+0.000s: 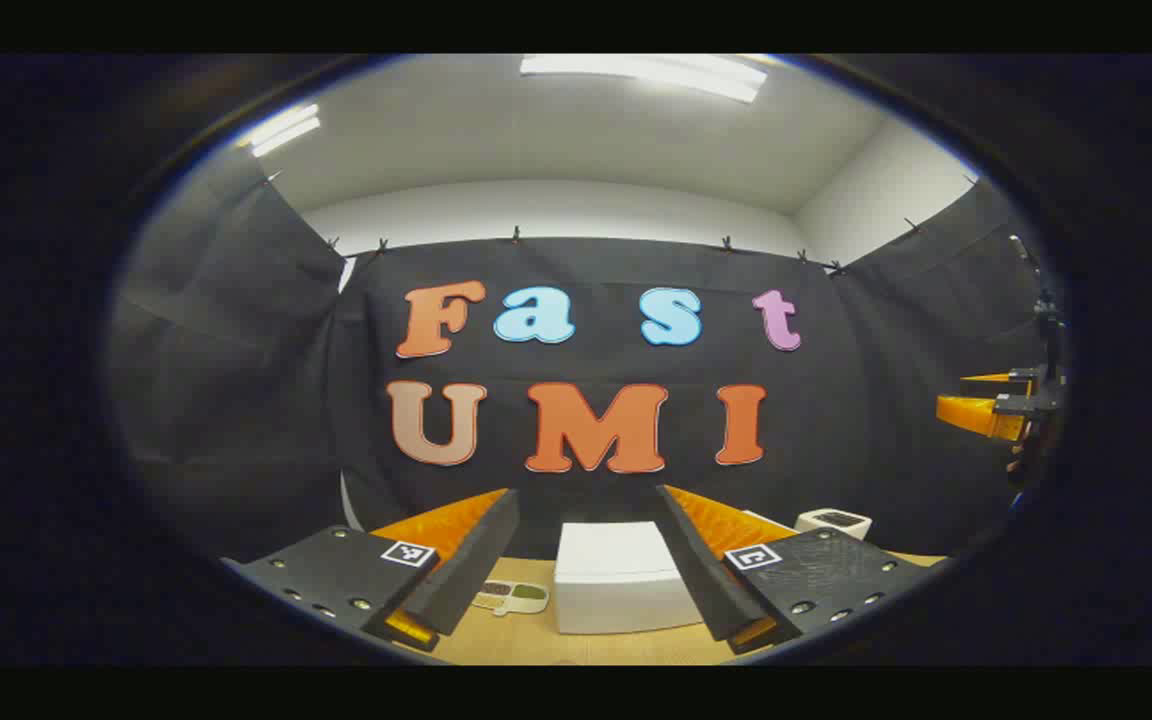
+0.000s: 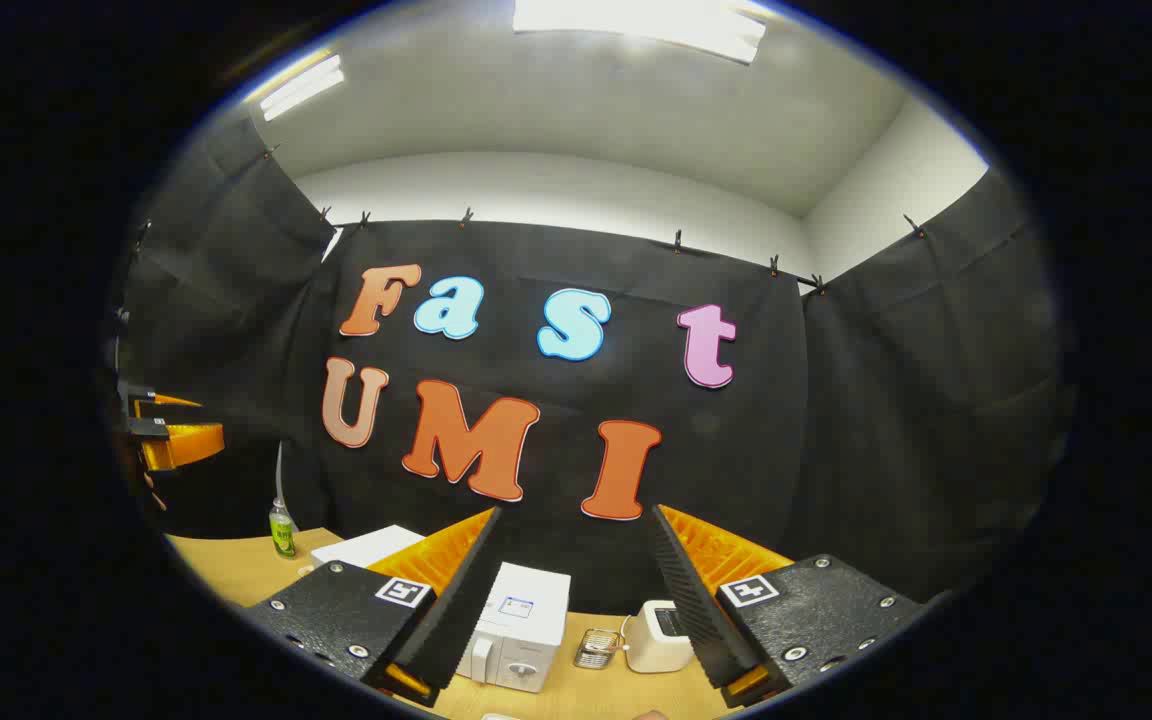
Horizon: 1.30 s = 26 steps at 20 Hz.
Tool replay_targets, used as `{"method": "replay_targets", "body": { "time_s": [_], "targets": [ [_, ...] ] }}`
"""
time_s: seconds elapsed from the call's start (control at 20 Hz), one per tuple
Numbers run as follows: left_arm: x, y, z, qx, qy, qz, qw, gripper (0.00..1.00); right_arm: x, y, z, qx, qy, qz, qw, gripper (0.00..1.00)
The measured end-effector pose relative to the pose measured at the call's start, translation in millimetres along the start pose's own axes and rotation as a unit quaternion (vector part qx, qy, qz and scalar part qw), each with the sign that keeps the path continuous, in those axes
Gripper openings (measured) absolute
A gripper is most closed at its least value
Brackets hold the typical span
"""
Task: Open the microwave oven with the left hand, put the food in, and close the microwave oven.
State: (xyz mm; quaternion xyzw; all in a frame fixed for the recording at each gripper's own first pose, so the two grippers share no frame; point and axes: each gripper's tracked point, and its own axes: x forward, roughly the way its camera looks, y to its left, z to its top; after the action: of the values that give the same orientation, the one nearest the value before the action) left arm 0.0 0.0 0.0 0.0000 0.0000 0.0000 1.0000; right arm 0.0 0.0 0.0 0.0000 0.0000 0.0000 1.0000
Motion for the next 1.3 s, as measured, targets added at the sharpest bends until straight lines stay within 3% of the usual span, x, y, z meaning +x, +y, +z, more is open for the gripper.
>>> {"method": "replay_targets", "body": {
  "time_s": [0.75,1.0,1.3],
  "targets": [
    [-6.3,-17.1,-11.0,0.01,0.002,0.006,1.0,0.92,-20.5,-13.7,2.7,0.01,-0.019,-0.002,1.0,0.95],
    [-6.1,-53.1,-35.8,-0.006,0.015,-0.022,1.0,0.92,-30.8,-12.6,-18.6,0.017,-0.013,0.009,1.0,0.94],
    [-3.7,-98.2,-77.4,-0.016,0.018,-0.051,0.998,0.89,-44.3,-38.3,-57.9,0.009,-0.001,-0.021,1.0,0.93]
  ]
}}
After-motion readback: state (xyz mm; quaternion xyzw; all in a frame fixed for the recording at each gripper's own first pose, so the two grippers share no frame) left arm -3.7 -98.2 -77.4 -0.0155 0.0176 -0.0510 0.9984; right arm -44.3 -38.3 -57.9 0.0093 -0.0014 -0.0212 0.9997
